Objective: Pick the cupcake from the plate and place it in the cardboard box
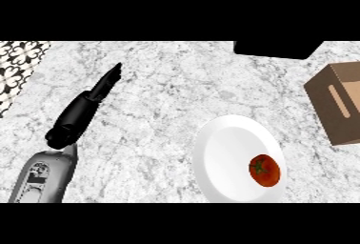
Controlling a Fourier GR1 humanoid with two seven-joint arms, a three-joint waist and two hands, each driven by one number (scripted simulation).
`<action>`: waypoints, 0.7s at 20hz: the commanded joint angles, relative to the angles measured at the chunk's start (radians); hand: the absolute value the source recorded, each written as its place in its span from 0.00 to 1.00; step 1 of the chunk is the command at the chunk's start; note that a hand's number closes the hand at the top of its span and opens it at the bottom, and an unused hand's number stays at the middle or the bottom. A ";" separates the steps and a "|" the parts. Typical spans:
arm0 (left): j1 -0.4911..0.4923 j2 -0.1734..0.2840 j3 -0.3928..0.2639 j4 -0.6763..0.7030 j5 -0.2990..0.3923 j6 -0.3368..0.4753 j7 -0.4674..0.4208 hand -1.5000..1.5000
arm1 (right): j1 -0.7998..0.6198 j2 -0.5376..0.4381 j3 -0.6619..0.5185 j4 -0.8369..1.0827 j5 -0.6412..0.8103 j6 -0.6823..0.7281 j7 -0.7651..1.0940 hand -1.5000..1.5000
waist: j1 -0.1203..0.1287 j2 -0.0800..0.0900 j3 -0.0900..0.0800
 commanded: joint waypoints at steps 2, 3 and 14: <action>-0.020 0.006 0.003 0.009 0.007 -0.015 0.007 0.50 | -0.057 0.004 0.098 0.098 0.100 0.073 -0.189 0.00 | 0.004 0.002 0.001; -0.013 0.003 -0.003 0.005 -0.004 -0.006 0.009 0.50 | -0.065 0.026 0.117 0.096 0.110 0.062 -0.205 0.00 | 0.003 0.000 0.001; 0.004 0.010 0.020 0.016 -0.002 0.005 -0.009 0.50 | -0.065 0.209 0.003 0.147 -0.317 0.353 -0.192 0.00 | -0.018 -0.002 0.005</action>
